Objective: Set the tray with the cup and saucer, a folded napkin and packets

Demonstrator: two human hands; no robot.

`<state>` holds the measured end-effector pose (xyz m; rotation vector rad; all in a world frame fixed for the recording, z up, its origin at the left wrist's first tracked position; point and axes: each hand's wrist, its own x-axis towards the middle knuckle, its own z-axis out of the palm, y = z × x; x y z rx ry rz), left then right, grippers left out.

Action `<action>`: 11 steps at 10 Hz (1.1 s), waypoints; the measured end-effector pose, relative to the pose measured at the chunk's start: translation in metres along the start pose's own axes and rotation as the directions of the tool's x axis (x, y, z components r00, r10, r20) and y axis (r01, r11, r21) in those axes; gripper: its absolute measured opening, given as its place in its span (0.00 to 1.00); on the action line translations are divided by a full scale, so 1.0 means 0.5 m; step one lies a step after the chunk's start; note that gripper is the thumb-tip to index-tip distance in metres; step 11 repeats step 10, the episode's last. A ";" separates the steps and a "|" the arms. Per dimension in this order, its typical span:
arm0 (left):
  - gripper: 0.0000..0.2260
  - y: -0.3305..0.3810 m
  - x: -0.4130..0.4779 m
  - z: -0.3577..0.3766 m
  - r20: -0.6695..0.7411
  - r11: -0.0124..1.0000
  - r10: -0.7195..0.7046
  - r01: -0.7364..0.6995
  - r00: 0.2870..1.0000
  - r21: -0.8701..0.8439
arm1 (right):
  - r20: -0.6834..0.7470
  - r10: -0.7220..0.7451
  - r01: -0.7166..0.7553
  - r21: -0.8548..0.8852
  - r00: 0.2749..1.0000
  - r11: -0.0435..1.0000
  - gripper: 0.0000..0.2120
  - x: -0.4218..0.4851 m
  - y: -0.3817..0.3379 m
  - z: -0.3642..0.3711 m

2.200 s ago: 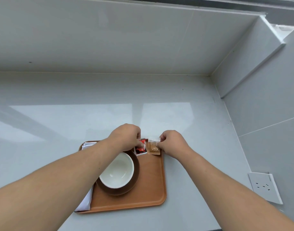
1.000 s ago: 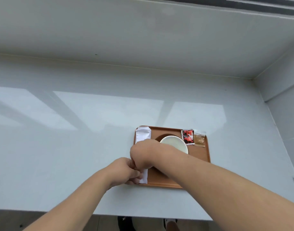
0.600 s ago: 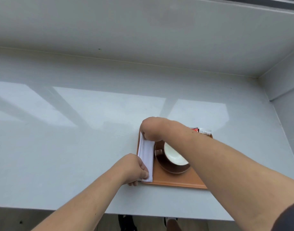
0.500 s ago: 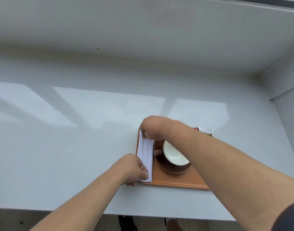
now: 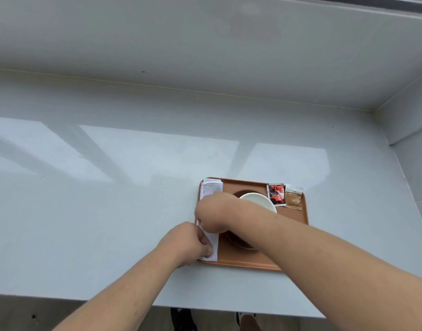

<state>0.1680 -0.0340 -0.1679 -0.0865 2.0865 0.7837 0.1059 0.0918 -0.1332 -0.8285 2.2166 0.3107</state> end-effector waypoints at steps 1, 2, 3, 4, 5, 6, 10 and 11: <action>0.02 0.001 0.004 -0.004 0.033 1.000 0.009 -0.009 0.999 0.007 | -0.145 0.078 -0.067 0.078 0.986 0.995 0.12 0.018 0.062 -0.033; 0.02 0.003 0.008 -0.007 0.048 0.999 0.007 -0.009 0.999 0.039 | -0.136 0.151 -0.123 0.194 0.979 0.973 0.13 0.033 0.106 -0.050; 0.02 0.004 0.009 -0.006 0.053 0.999 0.013 -0.015 0.999 0.049 | -0.141 0.174 -0.134 0.256 0.975 0.957 0.13 0.041 0.110 -0.040; 0.03 0.007 0.010 -0.005 0.050 0.999 0.016 -0.018 0.999 0.039 | -0.140 0.207 -0.160 0.285 0.968 0.945 0.13 0.044 0.106 -0.034; 0.04 0.012 0.011 -0.013 0.078 0.998 0.006 -0.011 0.997 0.060 | -0.108 0.257 -0.208 0.336 0.960 0.919 0.13 0.042 0.094 -0.037; 0.06 0.023 0.000 -0.027 0.068 1.000 0.020 -0.021 0.997 0.016 | -0.146 0.310 -0.231 0.398 0.939 0.888 0.12 0.012 0.077 -0.040; 0.32 0.252 -0.118 -0.272 -0.589 0.836 0.503 -0.183 0.633 0.517 | -0.634 0.520 -0.201 0.506 0.573 0.839 0.34 -0.222 0.139 -0.181; 0.32 0.252 -0.118 -0.272 -0.589 0.836 0.503 -0.183 0.633 0.517 | -0.634 0.520 -0.201 0.506 0.573 0.839 0.34 -0.222 0.139 -0.181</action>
